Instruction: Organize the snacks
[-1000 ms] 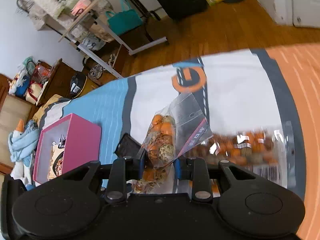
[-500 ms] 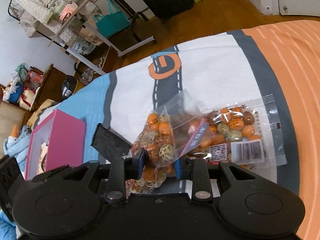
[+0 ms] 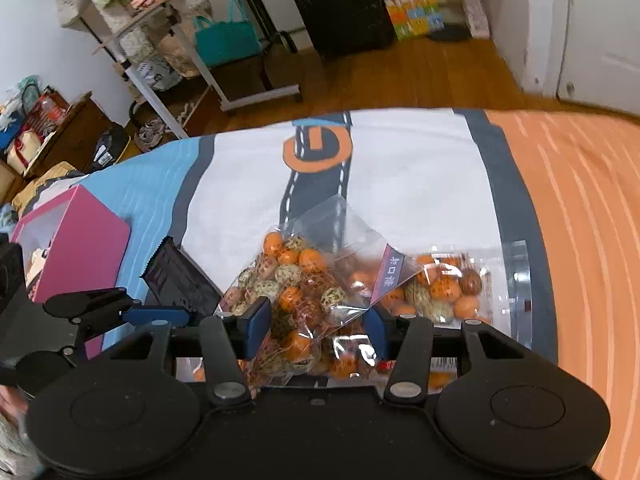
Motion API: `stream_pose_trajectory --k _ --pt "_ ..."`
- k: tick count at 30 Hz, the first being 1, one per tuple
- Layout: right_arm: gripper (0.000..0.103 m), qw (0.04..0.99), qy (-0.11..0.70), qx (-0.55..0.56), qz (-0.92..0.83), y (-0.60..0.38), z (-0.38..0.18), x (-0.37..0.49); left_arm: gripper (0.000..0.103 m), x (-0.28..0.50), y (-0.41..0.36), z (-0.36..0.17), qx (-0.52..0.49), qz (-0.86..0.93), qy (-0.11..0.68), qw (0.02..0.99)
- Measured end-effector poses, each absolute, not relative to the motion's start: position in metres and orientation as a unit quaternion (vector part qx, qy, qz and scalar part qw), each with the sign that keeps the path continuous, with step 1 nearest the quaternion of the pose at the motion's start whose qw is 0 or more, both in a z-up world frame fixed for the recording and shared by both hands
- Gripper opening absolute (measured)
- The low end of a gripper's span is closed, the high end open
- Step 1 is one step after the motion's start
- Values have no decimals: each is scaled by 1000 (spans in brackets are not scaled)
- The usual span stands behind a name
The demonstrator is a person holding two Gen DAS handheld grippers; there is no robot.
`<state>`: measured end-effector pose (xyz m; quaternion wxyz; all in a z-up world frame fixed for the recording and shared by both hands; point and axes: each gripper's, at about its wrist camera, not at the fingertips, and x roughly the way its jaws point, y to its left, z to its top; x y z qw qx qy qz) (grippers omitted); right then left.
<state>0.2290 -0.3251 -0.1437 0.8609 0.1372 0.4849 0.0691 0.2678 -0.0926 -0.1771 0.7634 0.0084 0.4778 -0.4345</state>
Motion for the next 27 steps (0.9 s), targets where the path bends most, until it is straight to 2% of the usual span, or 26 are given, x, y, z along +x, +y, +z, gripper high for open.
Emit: stream_pose_trajectory --k 3,6,10,11,18,27 --pt "57 881 455 103 78 -319 -142 219 59 271 -92 -185 -30 -442 515 734" --pt "59 883 444 113 104 -314 -143 212 55 271 -85 -191 -60 -440 526 725" --pt "59 873 457 132 107 -311 -151 210 56 269 -80 -197 -90 -424 525 733" --pt "59 876 452 133 103 -310 -152 209 59 267 -80 -200 -100 -417 525 735" --pt "44 893 427 108 92 -299 -153 195 61 255 -81 -193 -104 -407 530 736" --pt "41 868 456 155 124 -299 -150 184 62 219 -77 -165 -71 -398 553 728"
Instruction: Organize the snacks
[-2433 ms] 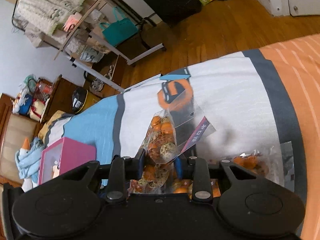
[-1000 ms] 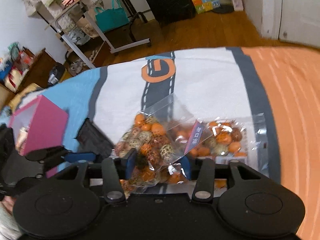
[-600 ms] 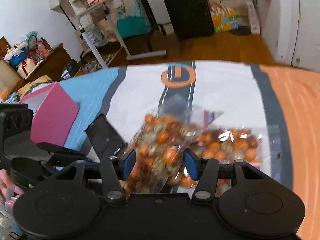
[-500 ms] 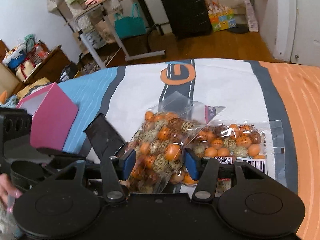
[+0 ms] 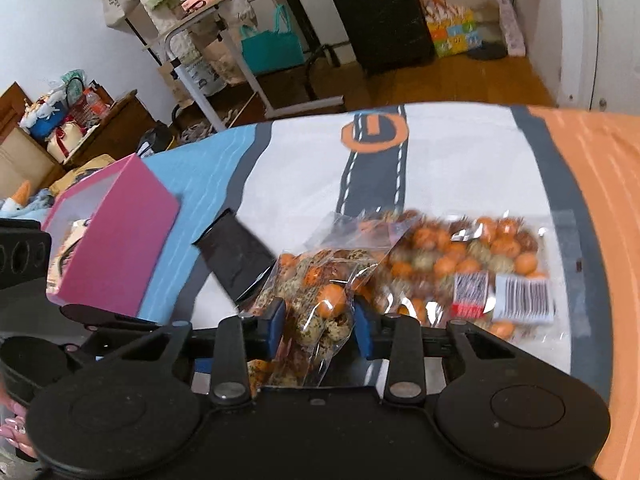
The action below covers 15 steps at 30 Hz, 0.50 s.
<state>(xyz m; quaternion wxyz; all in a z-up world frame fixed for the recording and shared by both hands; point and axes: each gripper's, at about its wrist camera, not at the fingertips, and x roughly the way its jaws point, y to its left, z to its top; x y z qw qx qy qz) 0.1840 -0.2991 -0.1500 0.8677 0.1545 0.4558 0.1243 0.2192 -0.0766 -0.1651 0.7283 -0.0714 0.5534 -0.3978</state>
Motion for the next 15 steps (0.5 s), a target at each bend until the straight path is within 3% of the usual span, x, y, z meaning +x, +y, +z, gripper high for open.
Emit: stream_pose_trajectory --k 5,6,9,15 --pt "37 854 474 155 148 -285 -136 169 59 198 -66 -151 -61 -394 569 719" --pt "34 852 477 150 154 -280 -133 166 48 194 -64 -147 -64 -397 568 718" --pt "31 843 489 143 175 -263 -127 160 48 184 -57 -132 -91 -411 563 711" --pt "31 861 478 84 152 -238 -130 161 48 177 -48 -134 -48 -347 546 761"
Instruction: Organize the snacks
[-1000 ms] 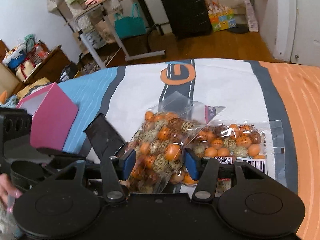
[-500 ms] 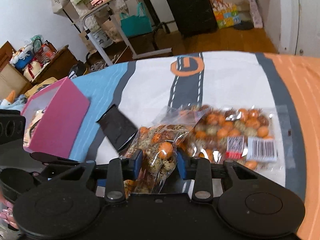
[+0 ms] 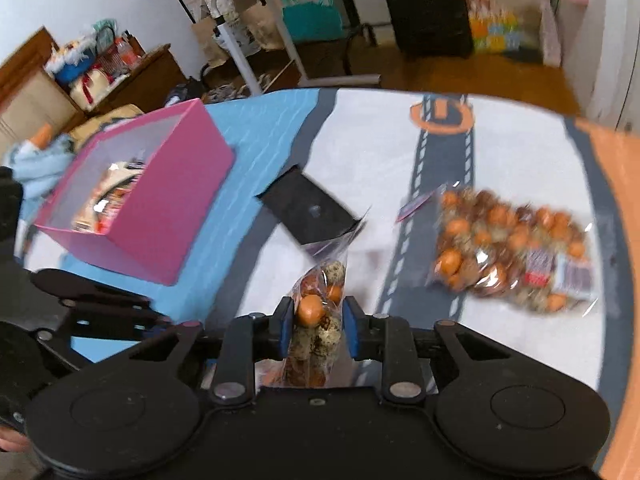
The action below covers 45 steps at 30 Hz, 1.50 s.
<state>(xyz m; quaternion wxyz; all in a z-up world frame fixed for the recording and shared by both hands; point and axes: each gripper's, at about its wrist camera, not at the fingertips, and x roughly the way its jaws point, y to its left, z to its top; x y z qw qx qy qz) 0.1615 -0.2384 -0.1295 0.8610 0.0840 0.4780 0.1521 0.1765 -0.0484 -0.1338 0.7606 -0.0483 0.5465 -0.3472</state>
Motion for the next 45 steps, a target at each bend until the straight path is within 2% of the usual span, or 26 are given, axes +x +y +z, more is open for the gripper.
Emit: stream_pose_trajectory --k 7,10,12,17,22,23,27,29,32,38,45 --pt "41 869 477 46 120 -259 -137 141 52 184 -33 -173 -84 -317 549 769" --pt "62 863 479 70 147 -270 -142 127 55 187 -29 -183 -110 -309 552 767" --pt "81 866 470 53 162 -269 -143 115 60 189 -25 -189 -136 -305 553 763" --pt "95 860 481 17 170 -250 -155 101 71 189 -27 -193 -172 -296 550 762" --pt "97 859 489 12 151 -229 -173 94 69 186 -48 -193 -174 -303 551 758" --pt "101 860 489 10 148 -224 -177 92 70 184 -53 -193 -167 -298 550 762" --pt "103 867 478 -77 120 -195 -194 86 72 172 -66 -191 -138 -291 534 782" --pt "103 872 470 -87 107 -192 -197 86 70 171 -67 -189 -130 -292 534 783" --pt "95 876 467 -68 98 -201 -192 86 63 175 -63 -187 -144 -294 548 770" --pt "92 875 462 -101 109 -194 -179 76 62 170 -59 -175 -146 -288 556 766" --pt "91 869 472 -74 130 -184 -142 73 62 156 -51 -133 -113 -277 551 779"
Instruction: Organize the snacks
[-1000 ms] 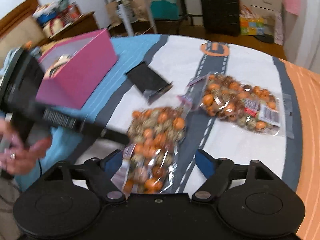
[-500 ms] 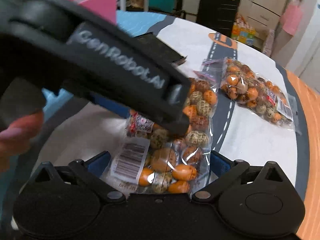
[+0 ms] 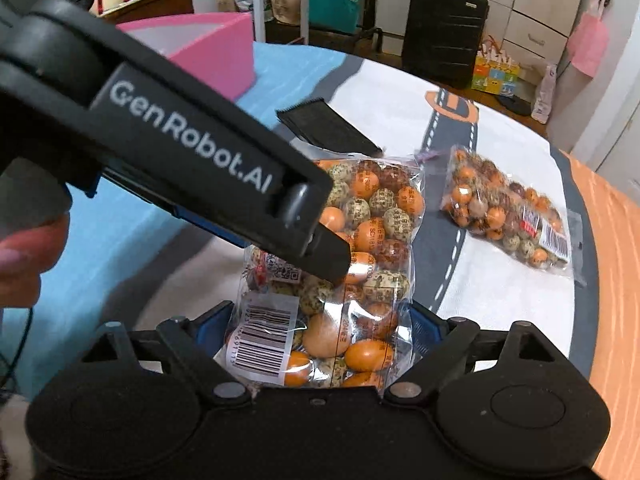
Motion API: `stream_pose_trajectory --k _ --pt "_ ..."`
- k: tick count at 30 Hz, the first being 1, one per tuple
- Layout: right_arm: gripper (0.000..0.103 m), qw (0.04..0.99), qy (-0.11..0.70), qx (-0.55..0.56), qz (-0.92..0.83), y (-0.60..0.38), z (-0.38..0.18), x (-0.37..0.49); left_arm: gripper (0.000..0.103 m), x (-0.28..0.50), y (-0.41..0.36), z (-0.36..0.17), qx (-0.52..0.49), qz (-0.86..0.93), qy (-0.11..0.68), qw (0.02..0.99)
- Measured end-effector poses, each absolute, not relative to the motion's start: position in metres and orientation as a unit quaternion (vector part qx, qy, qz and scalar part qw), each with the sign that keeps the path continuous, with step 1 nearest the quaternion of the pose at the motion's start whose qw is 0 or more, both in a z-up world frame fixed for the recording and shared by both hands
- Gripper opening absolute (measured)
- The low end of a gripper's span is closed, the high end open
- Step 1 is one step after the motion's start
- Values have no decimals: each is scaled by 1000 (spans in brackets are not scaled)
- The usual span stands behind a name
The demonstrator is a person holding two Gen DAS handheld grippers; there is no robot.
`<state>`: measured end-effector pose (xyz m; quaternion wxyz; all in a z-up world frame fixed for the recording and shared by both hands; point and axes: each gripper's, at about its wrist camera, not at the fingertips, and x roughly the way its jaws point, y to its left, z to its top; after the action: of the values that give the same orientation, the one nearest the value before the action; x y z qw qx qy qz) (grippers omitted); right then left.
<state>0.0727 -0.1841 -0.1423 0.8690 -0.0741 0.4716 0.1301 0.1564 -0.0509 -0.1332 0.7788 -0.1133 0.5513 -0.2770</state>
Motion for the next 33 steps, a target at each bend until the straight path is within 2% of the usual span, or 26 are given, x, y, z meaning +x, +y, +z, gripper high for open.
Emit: stream_pose_trajectory --k 4,11,16,22,29,33 --pt "91 868 470 -59 147 -178 -118 71 63 149 -40 -107 -106 -271 536 792" --pt "91 863 459 -71 199 -151 -84 78 64 139 8 -79 -152 -237 518 807" --pt "91 876 395 -138 241 -109 -68 92 65 142 47 -52 -153 -196 471 847" --pt "91 876 363 -101 302 -68 -54 145 65 170 98 -26 -147 -132 433 879" --pt "92 863 361 -111 335 -20 -64 205 65 229 154 -35 -182 -96 448 870" --pt "92 848 394 -101 341 -8 -75 231 65 245 162 -52 -180 -79 451 871"
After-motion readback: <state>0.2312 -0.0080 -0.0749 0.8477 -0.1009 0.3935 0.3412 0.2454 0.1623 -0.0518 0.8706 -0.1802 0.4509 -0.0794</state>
